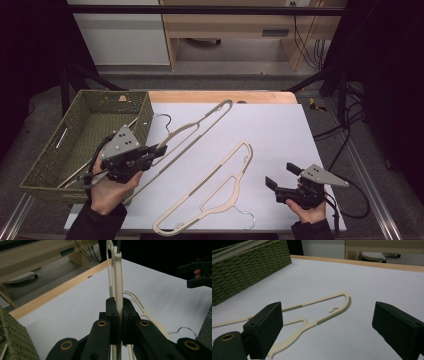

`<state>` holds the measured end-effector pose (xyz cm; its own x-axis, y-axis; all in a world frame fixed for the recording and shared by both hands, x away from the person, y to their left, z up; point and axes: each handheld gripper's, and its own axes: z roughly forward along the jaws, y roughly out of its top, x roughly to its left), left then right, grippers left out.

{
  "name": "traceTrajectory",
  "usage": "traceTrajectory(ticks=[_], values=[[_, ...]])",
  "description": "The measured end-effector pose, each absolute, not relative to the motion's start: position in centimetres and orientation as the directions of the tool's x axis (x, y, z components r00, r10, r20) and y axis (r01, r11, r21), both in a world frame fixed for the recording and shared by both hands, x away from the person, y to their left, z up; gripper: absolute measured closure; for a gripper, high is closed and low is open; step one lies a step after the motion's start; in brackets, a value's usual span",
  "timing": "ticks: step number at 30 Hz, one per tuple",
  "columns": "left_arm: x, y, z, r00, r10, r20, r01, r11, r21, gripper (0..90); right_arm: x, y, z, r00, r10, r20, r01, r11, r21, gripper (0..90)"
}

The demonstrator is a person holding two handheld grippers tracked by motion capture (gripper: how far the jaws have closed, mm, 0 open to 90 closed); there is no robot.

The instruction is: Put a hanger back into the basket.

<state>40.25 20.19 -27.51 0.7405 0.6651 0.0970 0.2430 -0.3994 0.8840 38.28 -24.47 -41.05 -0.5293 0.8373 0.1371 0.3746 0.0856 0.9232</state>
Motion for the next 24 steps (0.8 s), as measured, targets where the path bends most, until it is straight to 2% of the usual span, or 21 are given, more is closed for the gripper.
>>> traceTrajectory(ticks=[12, 24], values=[[42.8, 22.9, -24.4, 0.744, 0.653, 0.142, 0.224, -0.443, 0.868, 86.0, 38.4, -24.5, -41.1, -0.522, 0.844, 0.124, 0.372, 0.095, 0.923, 9.0], [46.0, 28.1, -24.3, 0.705, 0.686, 0.177, 0.21, -0.44, 0.873, 85.9, 38.5, -24.6, -41.2, -0.52, 0.845, 0.122, 0.374, 0.097, 0.922, 8.8]])
